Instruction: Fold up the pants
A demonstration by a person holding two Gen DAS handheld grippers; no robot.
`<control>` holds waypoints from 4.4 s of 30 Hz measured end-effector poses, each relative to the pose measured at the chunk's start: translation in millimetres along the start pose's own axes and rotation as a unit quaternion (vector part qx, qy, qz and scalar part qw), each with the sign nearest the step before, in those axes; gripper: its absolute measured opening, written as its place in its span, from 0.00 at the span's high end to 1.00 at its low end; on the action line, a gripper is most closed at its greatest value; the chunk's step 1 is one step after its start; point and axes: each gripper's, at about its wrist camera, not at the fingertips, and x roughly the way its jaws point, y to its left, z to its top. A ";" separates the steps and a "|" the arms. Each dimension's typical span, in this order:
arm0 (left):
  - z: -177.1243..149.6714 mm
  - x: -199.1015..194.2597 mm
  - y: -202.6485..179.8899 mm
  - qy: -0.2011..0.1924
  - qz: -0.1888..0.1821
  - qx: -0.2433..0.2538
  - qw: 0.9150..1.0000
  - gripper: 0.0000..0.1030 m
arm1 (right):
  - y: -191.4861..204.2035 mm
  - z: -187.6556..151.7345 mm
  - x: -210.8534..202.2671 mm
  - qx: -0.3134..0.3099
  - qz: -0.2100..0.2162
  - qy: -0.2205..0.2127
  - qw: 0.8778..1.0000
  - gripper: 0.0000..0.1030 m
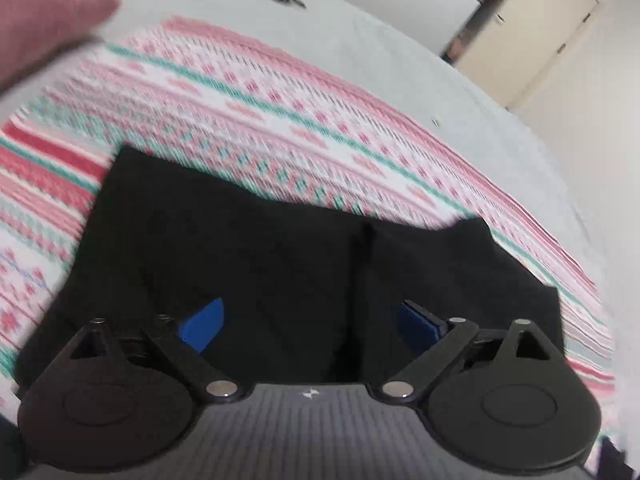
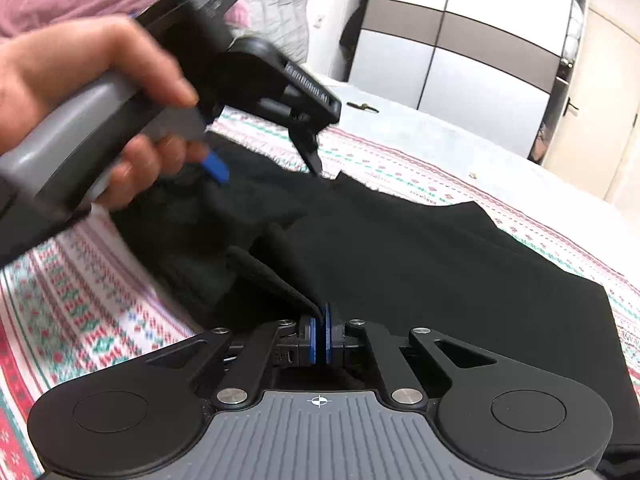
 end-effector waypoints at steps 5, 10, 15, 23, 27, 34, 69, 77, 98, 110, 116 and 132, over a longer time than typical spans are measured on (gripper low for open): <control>-11.0 8.9 -0.5 0.022 -0.051 -0.024 0.998 0.00 | -7.0 18.3 -11.0 0.051 -0.009 -0.036 0.998 0.96; -14.7 14.7 -2.4 0.043 -0.093 -0.041 0.994 0.04 | -7.5 32.9 -10.0 0.064 -0.007 -0.047 0.997 0.95; -11.5 25.8 6.5 0.030 -0.091 -0.062 0.993 0.50 | 6.8 34.3 -8.8 0.058 0.004 -0.046 0.997 0.96; 6.3 -9.8 31.6 -0.051 -0.081 -0.013 0.995 0.74 | 29.9 57.1 8.4 0.044 0.058 -0.031 0.997 0.95; 6.6 -19.3 44.4 -0.060 -0.041 0.003 0.997 0.74 | 45.7 65.6 21.4 0.041 0.080 -0.015 0.996 0.95; 5.7 -33.0 52.1 -0.074 0.005 0.039 0.996 0.74 | 53.4 70.2 37.8 0.063 0.127 0.008 0.990 0.95; -76.8 -9.6 -113.9 -0.072 0.086 0.191 0.975 0.52 | -270.2 -18.1 -41.8 0.254 0.034 0.079 0.963 0.92; -89.8 19.3 -114.3 -0.041 0.123 0.167 0.978 0.51 | -254.3 -34.6 -16.9 0.213 0.030 0.172 0.961 0.96; -113.4 10.6 -125.5 -0.053 0.176 0.187 0.965 0.49 | -231.8 -33.6 -39.3 0.172 0.029 0.190 0.966 0.93; -118.1 16.0 -133.9 -0.055 0.192 0.207 0.958 0.49 | -233.5 -38.0 -40.0 0.175 0.034 0.188 0.966 0.93; -107.1 6.6 -138.0 -0.057 0.178 0.197 0.962 0.45 | -272.3 -37.7 -58.6 0.268 0.040 0.159 0.949 0.82; -97.3 77.1 -312.1 -0.049 0.082 0.327 0.940 0.22 | -321.4 -80.4 -52.2 0.446 0.107 0.174 0.872 0.72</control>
